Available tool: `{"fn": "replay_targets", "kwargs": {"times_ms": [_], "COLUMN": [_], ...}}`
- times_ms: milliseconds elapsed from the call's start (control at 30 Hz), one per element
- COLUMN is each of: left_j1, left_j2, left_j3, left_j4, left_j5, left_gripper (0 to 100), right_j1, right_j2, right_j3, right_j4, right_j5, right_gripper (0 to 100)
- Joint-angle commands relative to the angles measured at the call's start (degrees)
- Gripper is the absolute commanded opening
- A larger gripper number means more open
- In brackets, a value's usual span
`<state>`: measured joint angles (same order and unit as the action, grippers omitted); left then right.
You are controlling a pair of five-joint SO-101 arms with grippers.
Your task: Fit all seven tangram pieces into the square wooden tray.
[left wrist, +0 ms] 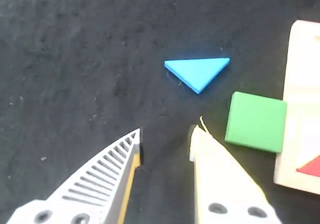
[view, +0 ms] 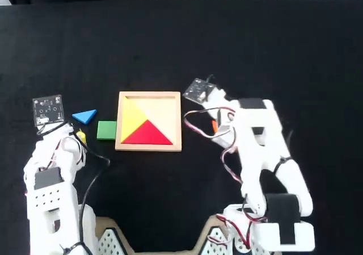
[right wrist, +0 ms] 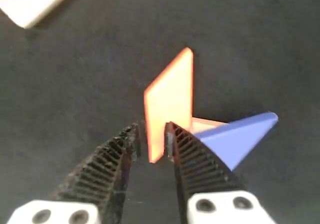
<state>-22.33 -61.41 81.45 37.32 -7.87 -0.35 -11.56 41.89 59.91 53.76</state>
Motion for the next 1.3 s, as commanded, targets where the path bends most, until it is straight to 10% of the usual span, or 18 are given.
{"fn": "replay_targets", "kwargs": {"times_ms": [0,1267], "left_j1": [1.1,1.19], "left_j2": [-0.97,-1.49], "left_j3": [-0.13,1.1], "left_j4": [-0.88,-1.41], "left_j5": [0.35,0.18], "left_gripper": [17,17], "right_j1": [2.29,-3.34], "right_j2": [0.66,21.67], "right_j3": [-1.8,-12.53], "right_j4": [-2.81,-0.97], "right_j5": [3.16,3.52], "right_gripper": [18.4,9.3]}}
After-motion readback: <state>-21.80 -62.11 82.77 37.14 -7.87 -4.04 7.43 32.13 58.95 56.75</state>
